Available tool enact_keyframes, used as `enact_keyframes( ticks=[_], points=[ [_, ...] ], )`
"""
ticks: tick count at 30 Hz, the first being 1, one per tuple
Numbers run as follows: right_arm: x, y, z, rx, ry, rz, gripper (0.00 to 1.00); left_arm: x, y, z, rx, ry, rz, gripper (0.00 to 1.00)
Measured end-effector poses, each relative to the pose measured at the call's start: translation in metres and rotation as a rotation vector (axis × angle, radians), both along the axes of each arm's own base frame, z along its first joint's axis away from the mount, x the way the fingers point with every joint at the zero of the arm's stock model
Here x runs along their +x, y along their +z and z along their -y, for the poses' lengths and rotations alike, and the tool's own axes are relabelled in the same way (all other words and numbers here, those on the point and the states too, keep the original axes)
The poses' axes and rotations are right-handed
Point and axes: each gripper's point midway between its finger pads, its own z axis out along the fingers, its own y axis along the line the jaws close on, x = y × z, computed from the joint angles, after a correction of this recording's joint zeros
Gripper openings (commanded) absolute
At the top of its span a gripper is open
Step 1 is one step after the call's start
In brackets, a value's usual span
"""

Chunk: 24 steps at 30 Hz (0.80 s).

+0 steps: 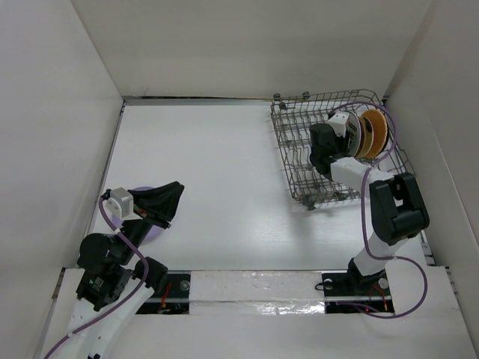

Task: Load the plates into the dish rack

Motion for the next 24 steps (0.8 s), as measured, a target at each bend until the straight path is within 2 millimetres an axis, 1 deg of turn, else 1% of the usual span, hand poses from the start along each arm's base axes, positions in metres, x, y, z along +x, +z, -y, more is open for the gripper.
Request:
enact_keyframes(
  ticks=[2, 4, 6, 9, 11, 13, 15, 16, 17, 18, 20, 21, 22, 24],
  points=[
    [0.000, 0.004, -0.002, 0.009, 0.008, 0.008, 0.49, 0.000, 0.000, 0.000, 0.000, 0.000, 0.000, 0.16],
    [0.000, 0.012, -0.006, 0.026, 0.024, 0.022, 0.57, 0.000, 0.000, 0.000, 0.000, 0.000, 0.000, 0.16],
    [0.001, 0.026, -0.012, 0.052, 0.045, 0.053, 0.61, 0.000, 0.000, 0.000, 0.000, 0.000, 0.000, 0.16],
    [0.003, 0.055, -0.024, 0.103, 0.088, 0.128, 0.62, 0.000, 0.000, 0.000, 0.000, 0.000, -0.001, 0.16],
    [0.006, 0.075, -0.035, 0.139, 0.127, 0.178, 0.62, 0.001, -0.001, 0.000, 0.001, 0.000, -0.003, 0.16],
    [0.008, 0.090, -0.051, 0.171, 0.179, 0.215, 0.62, 0.001, -0.001, 0.001, 0.003, 0.001, -0.006, 0.16],
    [0.009, 0.098, -0.070, 0.204, 0.239, 0.233, 0.60, 0.002, -0.002, 0.001, 0.003, 0.004, -0.009, 0.16],
    [0.010, 0.100, -0.083, 0.224, 0.279, 0.237, 0.59, 0.003, -0.002, 0.001, 0.004, 0.005, -0.011, 0.16],
    [0.011, 0.100, -0.095, 0.244, 0.317, 0.236, 0.57, 0.004, -0.003, 0.001, 0.005, 0.007, -0.014, 0.16],
    [0.011, 0.100, -0.106, 0.259, 0.351, 0.233, 0.42, 0.004, -0.003, 0.001, 0.007, 0.007, -0.016, 0.16],
    [0.011, 0.100, -0.134, 0.303, 0.437, 0.226, 0.20, 0.005, -0.004, 0.001, 0.007, 0.010, -0.019, 0.16],
    [0.011, 0.100, -0.148, 0.325, 0.477, 0.225, 0.03, 0.006, -0.004, 0.000, 0.006, 0.014, -0.020, 0.16],
    [0.011, 0.099, -0.166, 0.354, 0.528, 0.220, 0.00, 0.006, -0.004, 0.000, 0.005, 0.018, -0.021, 0.15],
    [0.012, 0.097, -0.206, 0.417, 0.629, 0.206, 0.00, 0.008, -0.004, -0.001, 0.005, 0.024, -0.025, 0.15]
  ],
)
